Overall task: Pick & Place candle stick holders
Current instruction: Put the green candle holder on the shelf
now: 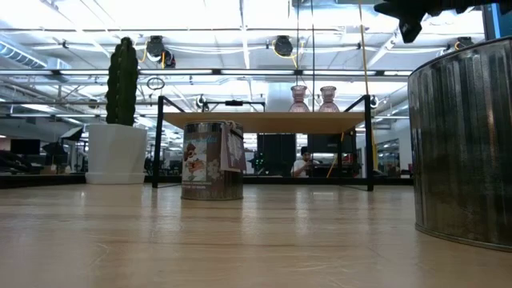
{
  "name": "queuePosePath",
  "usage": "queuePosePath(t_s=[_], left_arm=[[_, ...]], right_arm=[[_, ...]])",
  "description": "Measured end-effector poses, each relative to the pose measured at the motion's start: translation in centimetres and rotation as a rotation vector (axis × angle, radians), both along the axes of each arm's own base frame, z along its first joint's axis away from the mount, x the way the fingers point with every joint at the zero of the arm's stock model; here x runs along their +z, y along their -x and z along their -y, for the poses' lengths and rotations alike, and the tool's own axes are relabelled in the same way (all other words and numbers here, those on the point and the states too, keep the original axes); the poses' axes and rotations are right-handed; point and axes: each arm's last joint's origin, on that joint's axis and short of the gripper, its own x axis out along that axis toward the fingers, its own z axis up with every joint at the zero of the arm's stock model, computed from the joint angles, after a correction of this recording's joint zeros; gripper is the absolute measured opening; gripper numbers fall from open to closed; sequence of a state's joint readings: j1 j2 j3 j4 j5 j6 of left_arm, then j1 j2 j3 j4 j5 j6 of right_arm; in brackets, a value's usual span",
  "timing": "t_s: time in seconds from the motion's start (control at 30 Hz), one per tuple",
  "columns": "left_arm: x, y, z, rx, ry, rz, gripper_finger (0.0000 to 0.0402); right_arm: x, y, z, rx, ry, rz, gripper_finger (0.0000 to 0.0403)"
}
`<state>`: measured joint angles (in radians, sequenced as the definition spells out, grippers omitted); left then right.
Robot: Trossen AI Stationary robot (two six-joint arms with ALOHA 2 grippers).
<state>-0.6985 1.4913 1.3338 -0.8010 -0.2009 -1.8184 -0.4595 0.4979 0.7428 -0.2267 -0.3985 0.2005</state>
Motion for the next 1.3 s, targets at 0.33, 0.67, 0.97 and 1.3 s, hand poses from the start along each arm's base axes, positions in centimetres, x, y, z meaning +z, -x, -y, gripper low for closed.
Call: queuePosePath(t_s=[0.33, 0.67, 0.97, 1.3], left_arm=[[-3.6, -0.6, 2.1, -0.035, 0.066, -0.248, 0.0168], [-6.2, -1.2, 3.4, -0.044, 0.085, -0.376, 0.0168], [-6.4, -0.8, 3.0, -0.029, 0.034, -0.423, 0.0168], [-6.5, -0.9, 2.8, 0.003, 0.01, -0.398, 0.0168]], right_arm=[[-0.7, 0.2, -0.1, -0.002, -0.016, 0.02, 0.0093], [-0.7, 0.2, -0.1, -0.002, -0.016, 0.022, 0.0093], [-0.7, 0.2, -0.1, -0.002, -0.017, 0.022, 0.0093], [-0.7, 0.2, -0.1, -0.002, -0.017, 0.022, 0.0093]])
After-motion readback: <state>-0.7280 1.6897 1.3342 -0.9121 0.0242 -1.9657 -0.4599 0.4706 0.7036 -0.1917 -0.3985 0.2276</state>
